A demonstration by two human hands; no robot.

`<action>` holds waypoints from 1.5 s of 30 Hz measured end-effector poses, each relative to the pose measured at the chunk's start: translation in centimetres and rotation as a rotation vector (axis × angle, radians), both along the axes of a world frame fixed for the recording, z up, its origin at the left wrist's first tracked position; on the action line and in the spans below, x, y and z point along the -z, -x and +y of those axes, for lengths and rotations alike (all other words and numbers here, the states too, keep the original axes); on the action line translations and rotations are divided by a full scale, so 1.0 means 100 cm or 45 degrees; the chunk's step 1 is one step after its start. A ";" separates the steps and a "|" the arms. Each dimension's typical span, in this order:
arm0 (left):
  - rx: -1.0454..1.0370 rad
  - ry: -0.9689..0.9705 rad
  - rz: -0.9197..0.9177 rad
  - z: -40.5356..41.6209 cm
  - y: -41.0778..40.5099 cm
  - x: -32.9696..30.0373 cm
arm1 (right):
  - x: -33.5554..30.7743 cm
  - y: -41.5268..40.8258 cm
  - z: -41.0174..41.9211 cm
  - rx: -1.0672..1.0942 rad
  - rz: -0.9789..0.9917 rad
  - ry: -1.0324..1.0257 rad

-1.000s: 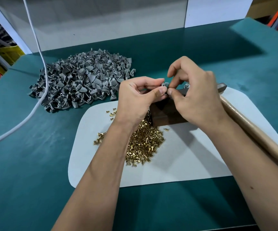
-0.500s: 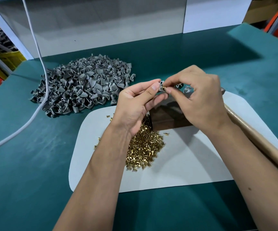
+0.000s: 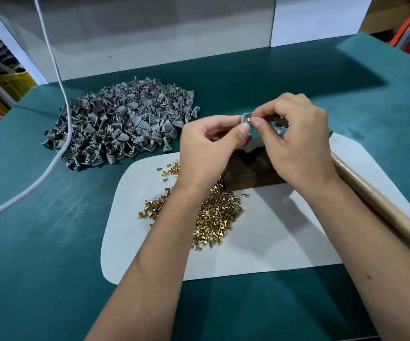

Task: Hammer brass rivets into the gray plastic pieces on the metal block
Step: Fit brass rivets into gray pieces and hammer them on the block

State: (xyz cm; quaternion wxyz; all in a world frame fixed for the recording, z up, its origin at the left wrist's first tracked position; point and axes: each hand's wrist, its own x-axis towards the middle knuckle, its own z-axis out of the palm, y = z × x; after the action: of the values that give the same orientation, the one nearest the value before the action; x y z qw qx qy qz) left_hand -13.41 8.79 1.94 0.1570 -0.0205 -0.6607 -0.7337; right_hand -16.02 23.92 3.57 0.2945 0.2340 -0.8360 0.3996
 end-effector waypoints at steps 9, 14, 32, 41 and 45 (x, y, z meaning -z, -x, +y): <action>-0.116 0.028 0.029 0.002 0.002 0.003 | -0.001 -0.003 -0.002 -0.001 0.008 -0.092; -0.124 0.043 0.030 0.005 0.002 0.004 | -0.001 -0.005 -0.003 0.026 0.027 -0.109; -0.150 0.428 0.028 0.003 0.001 -0.001 | 0.000 -0.002 -0.003 0.009 -0.151 -0.015; -0.306 0.601 0.029 0.005 -0.002 -0.003 | -0.002 0.003 0.004 -0.128 -0.076 -0.147; -0.353 0.592 0.048 0.004 -0.004 -0.004 | -0.003 0.004 0.005 -0.126 -0.077 -0.171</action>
State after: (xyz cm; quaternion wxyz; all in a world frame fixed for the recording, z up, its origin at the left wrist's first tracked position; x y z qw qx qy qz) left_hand -13.04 9.14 2.35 0.2594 0.0211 -0.8050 -0.5332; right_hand -16.39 24.39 3.88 0.2327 0.2822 -0.8568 0.3635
